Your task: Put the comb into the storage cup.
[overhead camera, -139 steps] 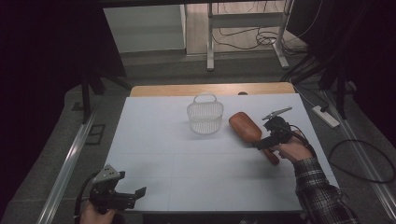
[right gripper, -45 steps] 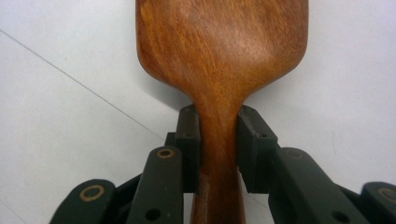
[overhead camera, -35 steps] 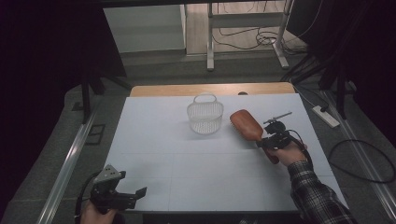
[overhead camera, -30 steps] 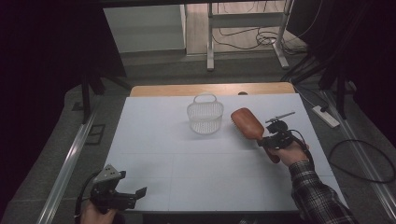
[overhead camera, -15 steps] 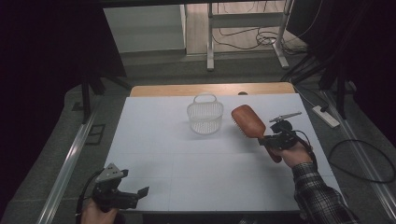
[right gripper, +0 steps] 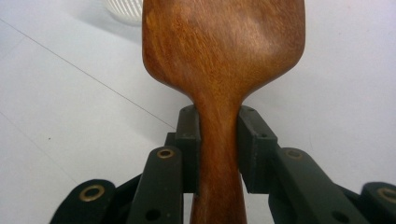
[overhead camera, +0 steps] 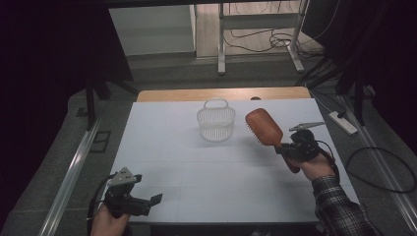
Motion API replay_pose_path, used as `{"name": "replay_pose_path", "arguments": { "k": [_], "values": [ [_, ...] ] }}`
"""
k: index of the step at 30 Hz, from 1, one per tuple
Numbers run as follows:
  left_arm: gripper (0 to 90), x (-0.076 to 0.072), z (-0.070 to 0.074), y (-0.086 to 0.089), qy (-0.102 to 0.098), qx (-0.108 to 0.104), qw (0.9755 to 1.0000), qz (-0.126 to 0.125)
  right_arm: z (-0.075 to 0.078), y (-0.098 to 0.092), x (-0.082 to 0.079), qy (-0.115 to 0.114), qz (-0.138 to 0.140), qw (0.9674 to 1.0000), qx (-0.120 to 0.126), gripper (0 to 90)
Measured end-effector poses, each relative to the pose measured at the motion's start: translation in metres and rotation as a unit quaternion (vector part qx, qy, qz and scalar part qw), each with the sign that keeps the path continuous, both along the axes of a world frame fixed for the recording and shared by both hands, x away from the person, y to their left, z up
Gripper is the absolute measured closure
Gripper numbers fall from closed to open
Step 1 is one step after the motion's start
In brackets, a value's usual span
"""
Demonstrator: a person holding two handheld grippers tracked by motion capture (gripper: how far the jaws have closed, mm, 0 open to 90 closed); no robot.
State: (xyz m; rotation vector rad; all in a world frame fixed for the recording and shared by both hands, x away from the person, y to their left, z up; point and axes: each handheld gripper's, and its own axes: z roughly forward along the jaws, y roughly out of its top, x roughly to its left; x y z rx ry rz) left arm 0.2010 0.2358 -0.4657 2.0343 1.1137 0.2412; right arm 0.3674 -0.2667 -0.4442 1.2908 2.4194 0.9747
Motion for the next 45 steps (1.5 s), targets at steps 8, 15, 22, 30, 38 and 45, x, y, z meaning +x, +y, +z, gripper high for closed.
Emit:
{"name": "replay_pose_path", "arguments": {
  "k": [8, 15, 22, 30, 38, 45],
  "values": [
    [0.0, 0.014, 0.010, -0.003, -0.012, -0.022, 0.9997, 0.001, 0.005, -0.003, -0.010, -0.015, 0.005, 0.9999, 0.006, 72.2],
    [0.0, 0.026, 0.017, -0.009, -0.010, -0.033, 0.9994, -0.006, 0.009, -0.004, -0.017, -0.022, 0.006, 0.9996, 0.014, 72.2],
    [0.0, 0.038, 0.023, -0.018, -0.017, -0.041, 0.9989, -0.017, 0.013, -0.002, -0.024, -0.027, 0.016, 0.9992, 0.026, 72.2],
    [0.0, 0.054, 0.029, -0.030, -0.016, -0.056, 0.9978, -0.032, 0.015, 0.002, -0.032, -0.033, 0.026, 0.9987, 0.029, 72.2],
    [0.0, 0.069, 0.036, -0.046, -0.019, -0.060, 0.9966, -0.054, 0.018, 0.007, -0.040, -0.041, 0.035, 0.9977, 0.040, 72.3],
    [0.0, 0.085, 0.039, -0.059, -0.011, -0.069, 0.9952, -0.069, 0.020, 0.014, -0.046, -0.048, 0.048, 0.9967, 0.045, 72.2]
  ]
}}
